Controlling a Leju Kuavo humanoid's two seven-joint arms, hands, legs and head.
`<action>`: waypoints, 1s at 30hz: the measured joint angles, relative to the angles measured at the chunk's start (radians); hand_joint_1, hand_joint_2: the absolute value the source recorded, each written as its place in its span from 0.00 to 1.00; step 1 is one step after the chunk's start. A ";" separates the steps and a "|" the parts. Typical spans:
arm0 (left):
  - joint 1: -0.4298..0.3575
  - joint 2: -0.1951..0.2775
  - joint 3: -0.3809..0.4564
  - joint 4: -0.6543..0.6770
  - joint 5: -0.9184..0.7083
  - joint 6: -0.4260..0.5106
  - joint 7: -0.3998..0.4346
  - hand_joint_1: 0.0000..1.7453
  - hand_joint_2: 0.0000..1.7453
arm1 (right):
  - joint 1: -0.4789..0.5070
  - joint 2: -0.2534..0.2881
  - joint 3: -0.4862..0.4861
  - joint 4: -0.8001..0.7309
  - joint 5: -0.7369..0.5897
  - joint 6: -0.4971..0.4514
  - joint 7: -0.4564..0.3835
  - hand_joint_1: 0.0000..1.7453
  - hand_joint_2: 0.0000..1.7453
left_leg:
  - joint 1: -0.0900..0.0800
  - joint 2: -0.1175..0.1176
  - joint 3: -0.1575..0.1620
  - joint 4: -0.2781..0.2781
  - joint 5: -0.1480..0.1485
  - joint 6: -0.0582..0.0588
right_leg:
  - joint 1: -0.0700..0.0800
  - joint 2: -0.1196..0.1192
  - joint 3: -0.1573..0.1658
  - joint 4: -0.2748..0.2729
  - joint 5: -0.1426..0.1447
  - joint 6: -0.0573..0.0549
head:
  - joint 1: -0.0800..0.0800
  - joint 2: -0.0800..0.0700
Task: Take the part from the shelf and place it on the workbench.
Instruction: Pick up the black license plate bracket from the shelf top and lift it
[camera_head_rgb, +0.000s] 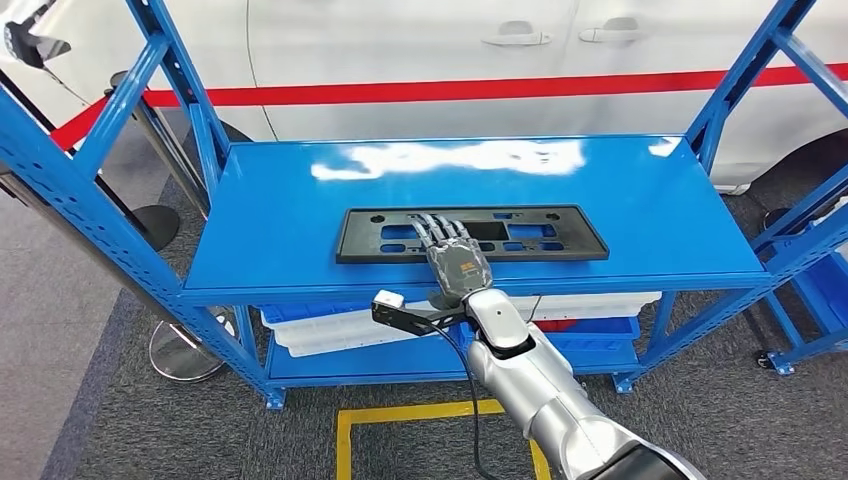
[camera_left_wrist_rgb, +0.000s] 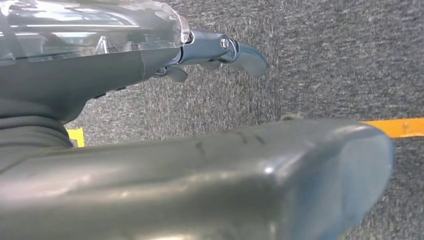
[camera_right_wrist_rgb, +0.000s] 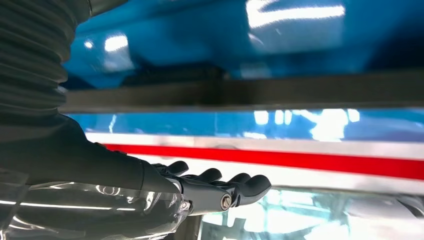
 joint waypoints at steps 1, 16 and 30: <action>-0.001 -0.001 0.001 0.000 0.005 0.003 0.001 0.00 0.00 | -0.011 0.007 0.000 0.009 -0.003 0.001 -0.005 0.00 1.00 | -0.001 0.000 -0.001 0.001 -0.001 -0.005 | 0.003 0.000 0.019 -0.042 0.011 -0.004 | 0.000 0.000; 0.005 -0.006 0.008 0.000 0.033 0.022 -0.005 0.00 0.00 | -0.130 0.075 -0.001 0.156 0.010 0.049 0.011 0.00 1.00 | 0.004 0.001 -0.016 0.038 -0.010 -0.037 | 0.007 0.000 0.026 -0.058 0.013 -0.028 | 0.000 0.000; 0.004 -0.016 0.019 0.000 0.054 0.044 0.001 0.00 0.00 | -0.188 0.091 0.031 0.250 0.003 0.102 0.032 0.69 1.00 | 0.005 -0.003 -0.001 0.001 -0.001 -0.002 | 0.002 -0.001 -0.037 0.056 -0.010 0.006 | 0.000 0.000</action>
